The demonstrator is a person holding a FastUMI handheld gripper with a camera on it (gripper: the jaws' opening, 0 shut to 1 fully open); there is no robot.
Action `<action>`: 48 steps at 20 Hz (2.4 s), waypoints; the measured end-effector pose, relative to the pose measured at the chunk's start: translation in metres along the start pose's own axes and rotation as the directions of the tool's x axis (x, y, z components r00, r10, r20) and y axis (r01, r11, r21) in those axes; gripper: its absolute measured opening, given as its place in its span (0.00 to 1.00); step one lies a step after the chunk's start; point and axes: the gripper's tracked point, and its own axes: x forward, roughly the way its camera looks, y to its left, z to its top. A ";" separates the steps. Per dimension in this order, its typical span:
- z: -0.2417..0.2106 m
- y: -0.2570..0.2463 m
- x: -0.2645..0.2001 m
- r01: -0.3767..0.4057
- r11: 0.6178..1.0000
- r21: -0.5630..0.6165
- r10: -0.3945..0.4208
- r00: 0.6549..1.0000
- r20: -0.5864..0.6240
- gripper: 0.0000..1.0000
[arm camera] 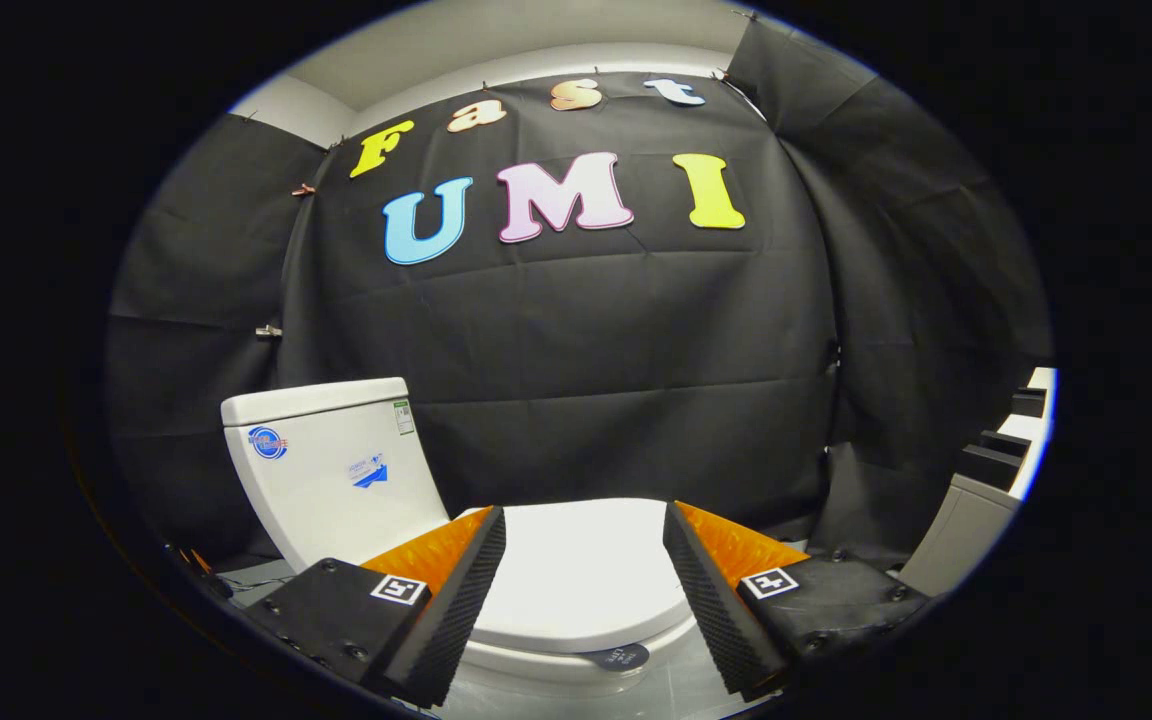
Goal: Open the toilet lid.
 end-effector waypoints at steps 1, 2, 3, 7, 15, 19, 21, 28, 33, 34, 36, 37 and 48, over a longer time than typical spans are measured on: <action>0.000 0.001 0.000 0.000 1.000 0.001 0.000 1.000 0.000 0.98; 0.000 0.001 0.000 -0.001 1.000 0.003 0.001 1.000 -0.001 0.98; -0.001 0.001 -0.001 -0.002 1.000 0.004 0.002 1.000 -0.004 0.98; -0.002 0.001 -0.001 -0.001 1.000 0.004 0.001 1.000 -0.012 0.98; -0.003 0.000 -0.001 -0.002 1.000 -0.005 0.002 1.000 -0.010 0.98; 0.002 0.001 -0.001 -0.005 1.000 -0.018 0.005 1.000 0.011 0.98; -0.002 0.001 -0.002 -0.006 1.000 -0.018 0.006 1.000 -0.001 0.98; -0.003 -0.002 -0.001 0.001 1.000 -0.001 -0.001 1.000 -0.014 0.98; -0.005 -0.004 -0.002 0.008 1.000 0.006 -0.008 1.000 -0.025 0.98; -0.005 -0.005 0.000 0.009 1.000 0.007 -0.009 1.000 -0.027 0.98; -0.005 -0.006 0.000 0.010 1.000 0.009 -0.010 1.000 -0.028 0.98; -0.004 -0.008 0.000 0.015 1.000 0.008 -0.015 1.000 -0.028 0.98; -0.034 -0.030 0.017 0.053 0.998 0.034 -0.048 0.990 -0.134 0.98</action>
